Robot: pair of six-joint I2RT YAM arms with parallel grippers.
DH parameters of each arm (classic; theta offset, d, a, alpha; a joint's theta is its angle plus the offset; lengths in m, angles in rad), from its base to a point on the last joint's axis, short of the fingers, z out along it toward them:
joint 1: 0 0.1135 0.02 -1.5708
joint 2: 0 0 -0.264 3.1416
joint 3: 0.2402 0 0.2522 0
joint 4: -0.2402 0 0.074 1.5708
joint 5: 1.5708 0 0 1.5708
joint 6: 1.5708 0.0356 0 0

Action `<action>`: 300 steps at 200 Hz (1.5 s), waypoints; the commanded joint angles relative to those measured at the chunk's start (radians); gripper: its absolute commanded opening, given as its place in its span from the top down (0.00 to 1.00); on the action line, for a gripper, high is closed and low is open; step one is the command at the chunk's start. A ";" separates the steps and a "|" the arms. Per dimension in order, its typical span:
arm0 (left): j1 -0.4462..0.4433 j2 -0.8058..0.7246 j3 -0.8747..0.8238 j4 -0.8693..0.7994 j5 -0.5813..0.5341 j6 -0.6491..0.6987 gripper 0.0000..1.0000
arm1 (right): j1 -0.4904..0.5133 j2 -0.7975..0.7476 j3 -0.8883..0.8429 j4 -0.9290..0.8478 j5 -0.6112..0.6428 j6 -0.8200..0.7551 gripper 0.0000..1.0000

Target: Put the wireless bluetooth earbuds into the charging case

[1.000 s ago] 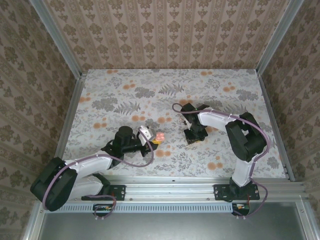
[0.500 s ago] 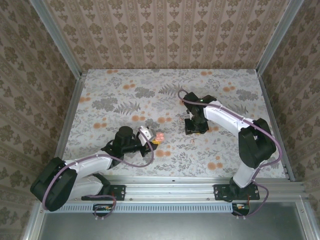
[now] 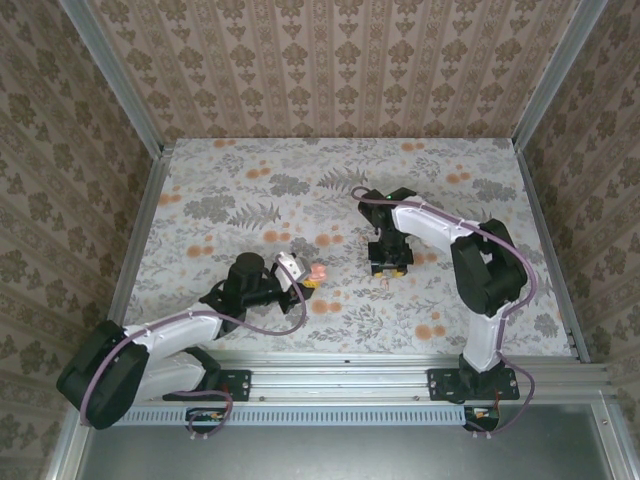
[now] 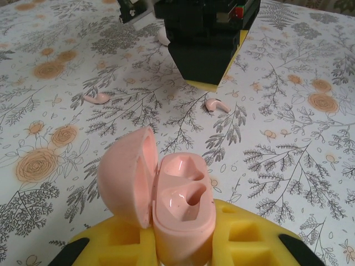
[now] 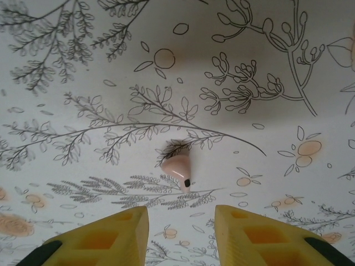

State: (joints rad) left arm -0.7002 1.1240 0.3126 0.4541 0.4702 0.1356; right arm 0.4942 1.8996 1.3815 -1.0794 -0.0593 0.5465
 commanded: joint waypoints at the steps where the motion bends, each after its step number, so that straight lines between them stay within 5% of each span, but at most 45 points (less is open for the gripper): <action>1: -0.008 -0.020 0.024 -0.020 -0.008 0.024 0.87 | -0.003 0.025 0.011 -0.003 -0.014 0.018 0.63; 153: -0.008 -0.018 0.037 -0.049 -0.015 0.029 0.87 | -0.003 0.112 -0.047 0.067 -0.010 -0.006 0.66; 300: -0.008 0.034 0.049 -0.042 -0.001 0.023 0.88 | -0.004 0.087 -0.059 0.142 0.015 -0.037 0.80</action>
State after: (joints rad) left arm -0.7002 1.1343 0.3363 0.3965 0.4625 0.1505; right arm 0.4942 1.9919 1.3464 -1.0115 -0.0784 0.5228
